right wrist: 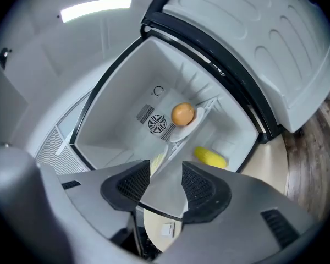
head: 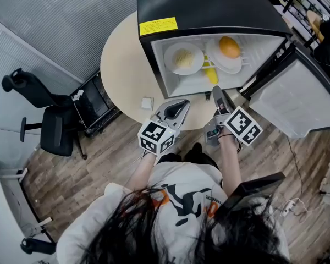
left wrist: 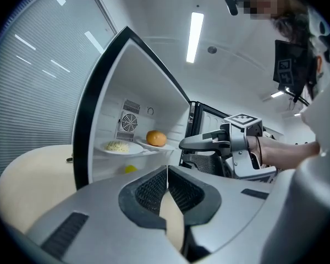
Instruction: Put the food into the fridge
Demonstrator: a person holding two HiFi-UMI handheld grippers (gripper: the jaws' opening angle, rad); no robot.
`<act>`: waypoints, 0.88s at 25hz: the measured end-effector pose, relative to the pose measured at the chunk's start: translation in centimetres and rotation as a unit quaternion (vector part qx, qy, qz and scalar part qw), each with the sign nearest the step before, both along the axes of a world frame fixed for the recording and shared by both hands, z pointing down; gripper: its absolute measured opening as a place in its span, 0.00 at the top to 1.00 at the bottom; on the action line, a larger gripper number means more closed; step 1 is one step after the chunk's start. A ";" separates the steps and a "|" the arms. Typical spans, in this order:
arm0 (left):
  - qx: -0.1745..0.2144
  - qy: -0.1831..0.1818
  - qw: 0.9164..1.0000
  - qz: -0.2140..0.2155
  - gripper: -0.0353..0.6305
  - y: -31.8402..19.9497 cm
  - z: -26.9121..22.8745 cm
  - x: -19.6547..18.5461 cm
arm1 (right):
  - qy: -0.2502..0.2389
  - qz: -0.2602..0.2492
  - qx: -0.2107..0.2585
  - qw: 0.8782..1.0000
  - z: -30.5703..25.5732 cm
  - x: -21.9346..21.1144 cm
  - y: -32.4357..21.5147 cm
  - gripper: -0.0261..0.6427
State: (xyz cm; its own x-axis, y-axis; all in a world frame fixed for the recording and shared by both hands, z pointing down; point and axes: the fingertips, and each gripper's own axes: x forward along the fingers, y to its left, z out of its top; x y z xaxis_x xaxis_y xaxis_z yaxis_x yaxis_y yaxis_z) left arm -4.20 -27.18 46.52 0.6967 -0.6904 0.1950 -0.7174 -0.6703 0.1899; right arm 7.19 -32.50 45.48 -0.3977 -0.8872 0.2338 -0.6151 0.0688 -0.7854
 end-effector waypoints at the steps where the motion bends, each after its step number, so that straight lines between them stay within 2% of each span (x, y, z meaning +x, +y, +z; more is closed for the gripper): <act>1: 0.001 0.000 1.000 0.001 0.93 0.6 -0.1 -0.2 | 0.009 -0.006 0.007 1.000 -0.2 -0.4 0.6 0.68; 4: 0.004 0.001 1.000 0.006 0.93 2.4 -0.5 -0.9 | 0.030 -0.021 0.019 0.999 -0.5 -1.8 2.6 0.73; 10: 0.002 0.003 1.000 0.022 0.93 5.9 -0.3 -1.9 | 0.088 -0.035 0.035 0.995 0.1 -3.3 7.1 0.76; 16: -0.011 0.015 0.999 0.043 0.93 8.7 0.7 -1.3 | 0.052 -0.015 0.049 0.997 -0.7 -2.8 10.9 0.79; 22: -0.011 0.020 0.998 0.060 0.93 10.1 0.7 -0.2 | 0.068 -0.021 0.044 0.997 -0.3 -2.4 13.5 0.80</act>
